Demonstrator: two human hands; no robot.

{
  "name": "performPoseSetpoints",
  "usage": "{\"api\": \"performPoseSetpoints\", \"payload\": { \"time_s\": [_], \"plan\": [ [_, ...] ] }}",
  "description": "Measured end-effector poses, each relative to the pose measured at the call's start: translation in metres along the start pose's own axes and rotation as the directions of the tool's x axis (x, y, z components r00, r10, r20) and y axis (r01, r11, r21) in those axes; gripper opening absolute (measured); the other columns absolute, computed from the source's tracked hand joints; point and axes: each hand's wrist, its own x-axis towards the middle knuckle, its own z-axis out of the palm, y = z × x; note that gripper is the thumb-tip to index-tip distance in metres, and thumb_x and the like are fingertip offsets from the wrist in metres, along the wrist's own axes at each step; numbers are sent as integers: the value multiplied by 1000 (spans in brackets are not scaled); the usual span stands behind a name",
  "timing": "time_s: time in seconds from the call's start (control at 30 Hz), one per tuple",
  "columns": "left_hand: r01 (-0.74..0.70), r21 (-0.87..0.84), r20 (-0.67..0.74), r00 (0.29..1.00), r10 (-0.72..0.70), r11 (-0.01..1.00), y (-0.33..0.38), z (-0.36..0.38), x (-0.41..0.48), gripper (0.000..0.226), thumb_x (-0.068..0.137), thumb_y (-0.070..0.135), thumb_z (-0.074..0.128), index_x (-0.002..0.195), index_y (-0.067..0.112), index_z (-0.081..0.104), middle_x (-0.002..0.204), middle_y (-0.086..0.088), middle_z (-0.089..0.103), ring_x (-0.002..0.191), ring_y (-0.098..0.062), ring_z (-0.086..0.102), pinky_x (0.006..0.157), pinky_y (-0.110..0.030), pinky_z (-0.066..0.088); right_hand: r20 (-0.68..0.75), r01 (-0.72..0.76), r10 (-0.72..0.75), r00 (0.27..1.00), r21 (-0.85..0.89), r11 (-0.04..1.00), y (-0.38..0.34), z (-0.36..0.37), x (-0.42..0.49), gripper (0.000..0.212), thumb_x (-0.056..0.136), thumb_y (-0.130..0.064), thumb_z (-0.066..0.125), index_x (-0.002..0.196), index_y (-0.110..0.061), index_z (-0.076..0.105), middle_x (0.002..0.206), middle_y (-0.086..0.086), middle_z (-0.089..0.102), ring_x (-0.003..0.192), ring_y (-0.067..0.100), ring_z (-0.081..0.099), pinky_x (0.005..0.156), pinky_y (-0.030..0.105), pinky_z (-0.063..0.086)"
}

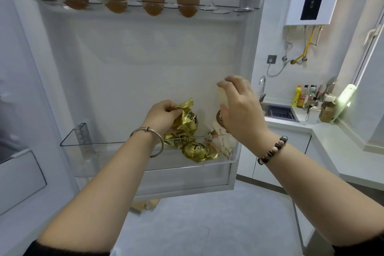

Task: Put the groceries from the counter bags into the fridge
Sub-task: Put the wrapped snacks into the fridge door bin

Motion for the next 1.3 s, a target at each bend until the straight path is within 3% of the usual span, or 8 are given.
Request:
{"api": "performPoseSetpoints", "payload": {
  "time_s": [0.07,0.13,0.2,0.43,0.63,0.77,1.0,1.3],
  "plan": [
    [-33,-15,-7,999,33,999,-1,-1,0,19,91,4,57,73,9,56,77,-11,54,77,-28,58,73,-51,57,323,-163,53,945,327,931,-16,-5,11,49,81,-6,66,127,-10,52,117,6,59,105,18,57,92,37,49],
    [-58,-63,-18,998,57,996,0,-1,-1,20,91,1,56,72,8,56,74,-11,53,72,-26,57,70,-50,57,621,-353,49,782,378,856,-22,1,19,62,80,-19,72,135,-16,45,127,0,57,114,12,53,99,31,45],
    [-78,-120,-35,997,75,990,1,-1,-1,22,92,0,53,72,8,54,74,-10,53,70,-24,57,63,-44,59,713,-388,20,701,357,850,-23,10,24,69,78,-24,75,139,-17,42,135,-2,52,122,11,49,101,25,40],
    [-59,-238,-25,998,54,970,6,-1,-6,20,94,0,50,75,6,54,80,-12,57,77,-28,59,60,-41,59,714,-439,57,698,364,822,-19,18,30,62,71,-32,80,127,-19,56,115,-8,60,101,6,55,80,14,40],
    [-48,122,-184,980,70,991,1,2,-2,17,82,2,64,93,14,67,95,-7,68,89,-21,62,86,-37,54,731,-396,189,656,120,910,-21,14,34,48,69,-45,77,102,-13,63,92,1,65,82,17,61,69,30,52],
    [12,421,-107,994,36,907,-1,5,-2,25,79,5,70,104,10,71,107,-6,67,101,-20,59,84,-26,44,755,-259,241,610,-97,961,-25,18,34,42,73,-47,72,67,-14,47,63,-1,48,54,15,46,44,24,34],
    [66,619,22,995,-101,783,-3,10,6,21,79,9,70,99,3,72,104,-12,68,98,-25,62,80,-28,48,877,-10,238,416,-257,966,-35,21,40,52,80,-52,65,104,-7,58,88,5,56,80,23,55,76,35,50],
    [28,746,36,996,-82,665,-11,15,16,16,78,11,69,93,5,74,93,-12,71,87,-26,65,79,-32,54,847,-3,212,488,-241,971,-34,31,41,35,81,-36,69,97,-8,55,83,5,52,87,27,56,75,34,48]
  ]
}}
